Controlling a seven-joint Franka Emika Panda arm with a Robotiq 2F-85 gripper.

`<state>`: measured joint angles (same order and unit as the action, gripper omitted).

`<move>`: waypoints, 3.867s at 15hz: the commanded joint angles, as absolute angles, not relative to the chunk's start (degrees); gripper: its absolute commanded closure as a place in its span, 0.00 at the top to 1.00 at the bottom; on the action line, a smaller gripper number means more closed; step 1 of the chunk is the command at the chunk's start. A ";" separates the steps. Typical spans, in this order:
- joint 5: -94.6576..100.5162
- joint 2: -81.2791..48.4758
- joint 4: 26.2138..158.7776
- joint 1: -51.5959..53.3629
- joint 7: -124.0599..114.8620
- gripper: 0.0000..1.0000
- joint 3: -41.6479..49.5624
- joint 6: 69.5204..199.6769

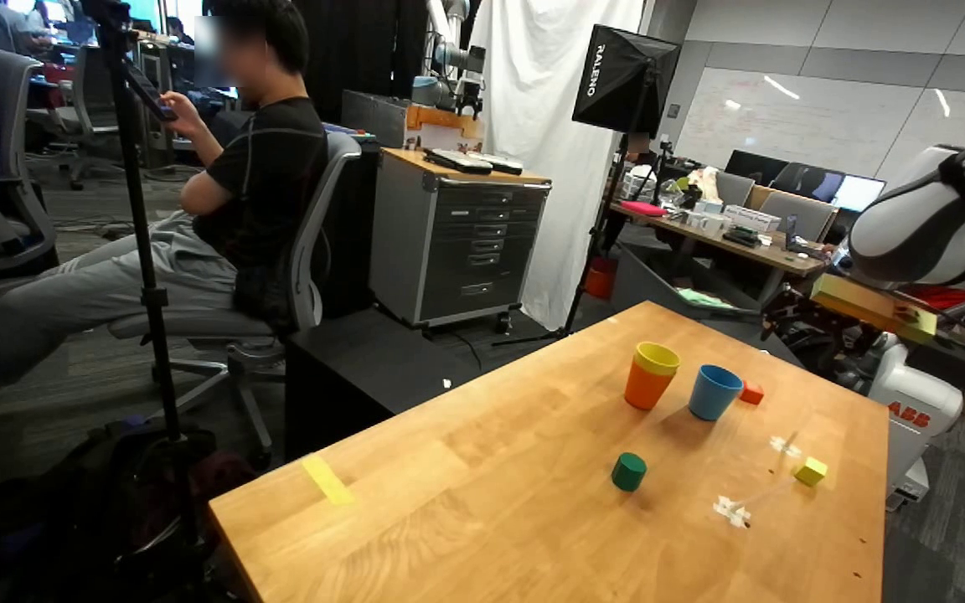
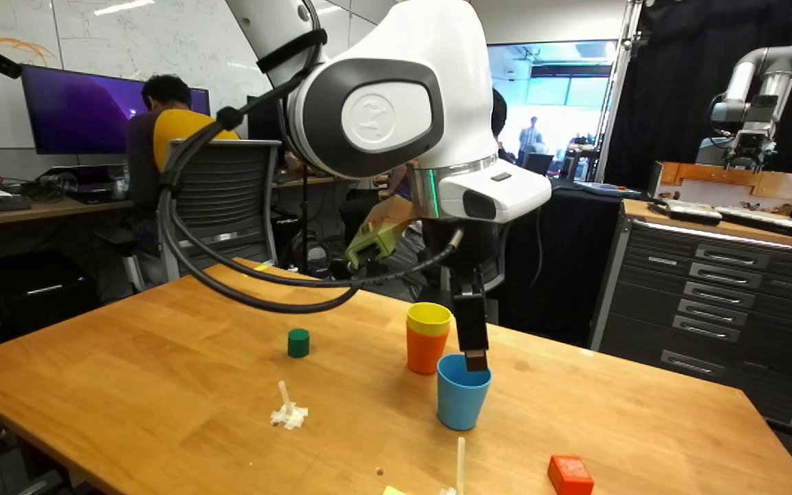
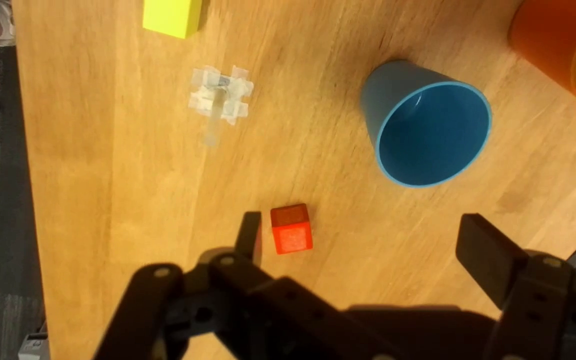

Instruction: Stack the cups

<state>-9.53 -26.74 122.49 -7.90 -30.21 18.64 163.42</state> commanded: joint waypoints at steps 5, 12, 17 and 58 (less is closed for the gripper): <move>-11.71 -33.66 114.57 -9.62 -29.31 1.00 17.51 158.19; -11.21 -38.09 110.11 -9.30 -29.51 1.00 17.56 154.43; -10.93 -40.31 107.66 -9.12 -29.62 1.00 17.54 152.47; -8.93 -41.78 103.10 -6.24 -30.67 0.04 18.29 148.14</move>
<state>-9.93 -45.76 99.01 -7.83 -30.30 17.13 145.88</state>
